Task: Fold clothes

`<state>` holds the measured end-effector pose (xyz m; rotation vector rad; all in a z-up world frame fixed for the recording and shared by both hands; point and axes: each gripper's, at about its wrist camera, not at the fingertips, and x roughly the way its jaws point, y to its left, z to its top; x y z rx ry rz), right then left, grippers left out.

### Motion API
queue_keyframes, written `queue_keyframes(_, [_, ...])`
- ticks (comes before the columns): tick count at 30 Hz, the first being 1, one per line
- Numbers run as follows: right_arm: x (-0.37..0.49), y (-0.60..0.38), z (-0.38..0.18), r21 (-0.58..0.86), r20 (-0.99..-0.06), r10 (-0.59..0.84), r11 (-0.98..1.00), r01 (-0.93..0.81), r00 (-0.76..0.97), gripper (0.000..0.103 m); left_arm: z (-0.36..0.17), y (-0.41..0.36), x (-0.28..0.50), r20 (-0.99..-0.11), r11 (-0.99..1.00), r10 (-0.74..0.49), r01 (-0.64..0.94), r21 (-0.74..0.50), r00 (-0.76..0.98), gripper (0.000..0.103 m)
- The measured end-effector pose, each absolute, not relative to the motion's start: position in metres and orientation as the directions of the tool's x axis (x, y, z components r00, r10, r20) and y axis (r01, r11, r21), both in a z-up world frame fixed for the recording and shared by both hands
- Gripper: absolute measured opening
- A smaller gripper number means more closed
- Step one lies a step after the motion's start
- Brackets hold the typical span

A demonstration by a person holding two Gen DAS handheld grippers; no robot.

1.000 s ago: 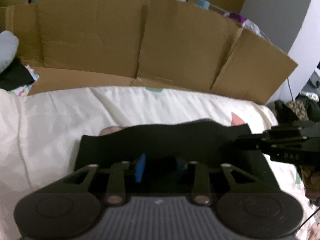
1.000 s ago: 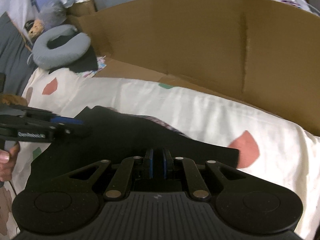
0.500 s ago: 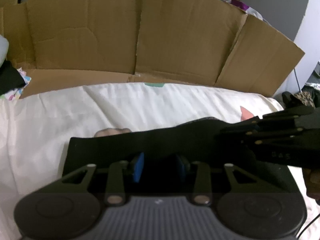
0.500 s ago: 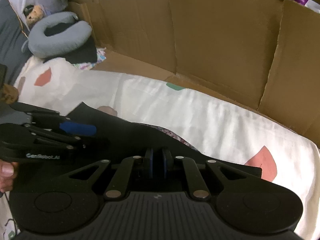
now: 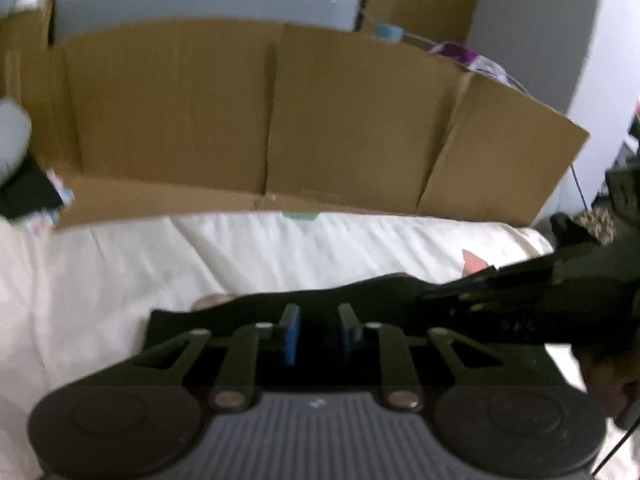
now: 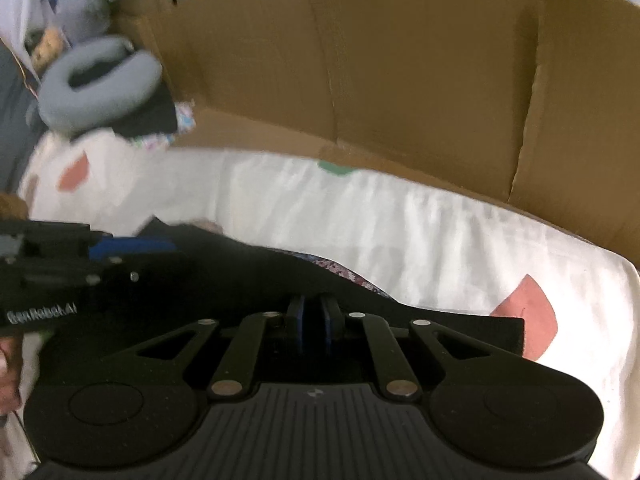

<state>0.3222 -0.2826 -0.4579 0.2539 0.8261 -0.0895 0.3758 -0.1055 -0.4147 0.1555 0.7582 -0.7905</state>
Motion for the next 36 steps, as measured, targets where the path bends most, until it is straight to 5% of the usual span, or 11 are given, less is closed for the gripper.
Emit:
queue_keyframes(5, [0.301, -0.272, -0.445, 0.171, -0.719, 0.048, 0.979, 0.110, 0.693, 0.017, -0.414, -0.103, 0.360, -0.688, 0.705, -0.581, 0.691, -0.158, 0.435, 0.021])
queue_keyframes(9, [0.286, -0.261, -0.442, 0.158, -0.715, 0.062, 0.985, 0.074, 0.696, 0.033, -0.419, -0.096, 0.346, -0.703, 0.704, -0.575, 0.691, -0.165, 0.418, 0.021])
queue_keyframes(15, [0.278, -0.247, -0.453, 0.096, -0.731, 0.044, 0.995, 0.039, 0.681, 0.034, -0.437, -0.094, 0.342, -0.744, 0.712, -0.535, 0.688, -0.142, 0.401, 0.021])
queue_keyframes(18, [0.283, -0.244, -0.465, 0.046, -0.749, 0.008, 0.998, 0.040, 0.662, 0.033, -0.450, -0.093, 0.350, -0.761, 0.725, -0.511, 0.677, -0.130, 0.400, 0.003])
queue_keyframes(25, [0.276, -0.255, -0.459, 0.032, -0.728, -0.050, 0.994, 0.106, 0.684, 0.033, -0.441, -0.080, 0.347, -0.745, 0.754, -0.504, 0.643, -0.133, 0.437, 0.006])
queue_keyframes(27, [0.271, -0.256, -0.454, 0.050, -0.718, -0.033, 0.994, 0.098, 0.695, 0.033, -0.436, -0.076, 0.343, -0.734, 0.754, -0.521, 0.638, -0.157, 0.435, 0.015])
queue_keyframes(36, [0.255, -0.228, -0.458, 0.093, -0.730, 0.064, 0.996, 0.007, 0.680, 0.033, -0.440, -0.080, 0.314, -0.736, 0.722, -0.558, 0.661, -0.202, 0.385, 0.020])
